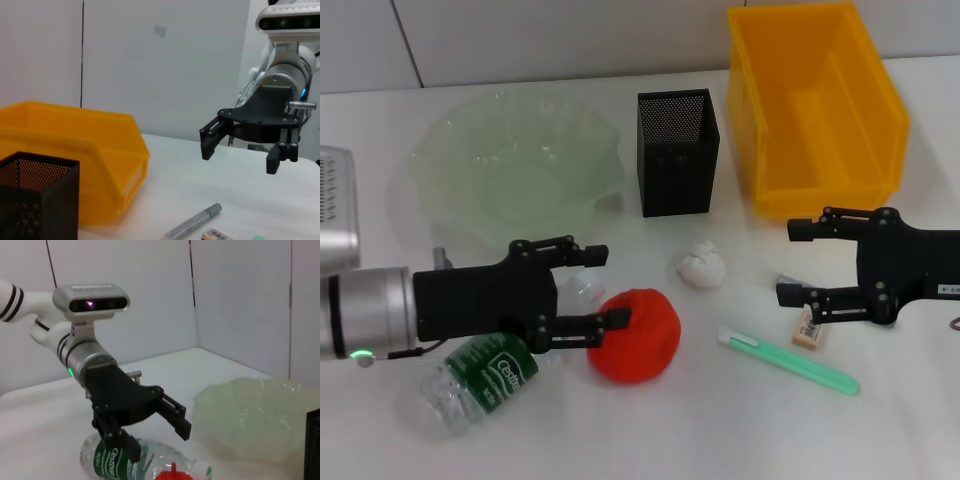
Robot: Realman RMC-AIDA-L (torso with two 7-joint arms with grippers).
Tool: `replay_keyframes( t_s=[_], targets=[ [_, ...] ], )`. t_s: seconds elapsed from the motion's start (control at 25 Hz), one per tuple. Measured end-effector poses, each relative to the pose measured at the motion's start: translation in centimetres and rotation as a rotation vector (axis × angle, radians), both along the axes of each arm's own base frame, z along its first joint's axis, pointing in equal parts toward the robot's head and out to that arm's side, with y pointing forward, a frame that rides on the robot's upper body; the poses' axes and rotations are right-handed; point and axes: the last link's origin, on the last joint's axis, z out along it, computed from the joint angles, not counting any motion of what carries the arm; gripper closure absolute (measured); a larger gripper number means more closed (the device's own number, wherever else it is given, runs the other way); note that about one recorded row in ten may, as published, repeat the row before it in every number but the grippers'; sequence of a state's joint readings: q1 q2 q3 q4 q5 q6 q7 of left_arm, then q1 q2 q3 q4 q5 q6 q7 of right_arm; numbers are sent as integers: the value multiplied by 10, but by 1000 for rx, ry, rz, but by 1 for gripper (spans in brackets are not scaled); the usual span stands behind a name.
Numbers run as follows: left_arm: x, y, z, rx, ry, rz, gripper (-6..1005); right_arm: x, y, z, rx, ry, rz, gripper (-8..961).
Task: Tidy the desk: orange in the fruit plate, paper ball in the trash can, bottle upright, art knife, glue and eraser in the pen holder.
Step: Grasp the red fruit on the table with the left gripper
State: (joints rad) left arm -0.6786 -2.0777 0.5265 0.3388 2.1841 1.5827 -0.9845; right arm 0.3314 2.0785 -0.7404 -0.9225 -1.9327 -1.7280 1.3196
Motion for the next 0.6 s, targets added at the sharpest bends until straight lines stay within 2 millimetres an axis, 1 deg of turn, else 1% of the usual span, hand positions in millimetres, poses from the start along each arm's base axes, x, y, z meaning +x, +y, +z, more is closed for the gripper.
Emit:
replay_keyframes(
  t_s=[0.24, 0.6],
  targets=[
    [0, 0, -11, 11, 14, -8, 284, 1, 0, 1, 7, 1, -4, 148],
    [-5, 0, -18, 24, 48, 9, 296, 1, 0, 1, 6, 2, -4, 148]
  ],
)
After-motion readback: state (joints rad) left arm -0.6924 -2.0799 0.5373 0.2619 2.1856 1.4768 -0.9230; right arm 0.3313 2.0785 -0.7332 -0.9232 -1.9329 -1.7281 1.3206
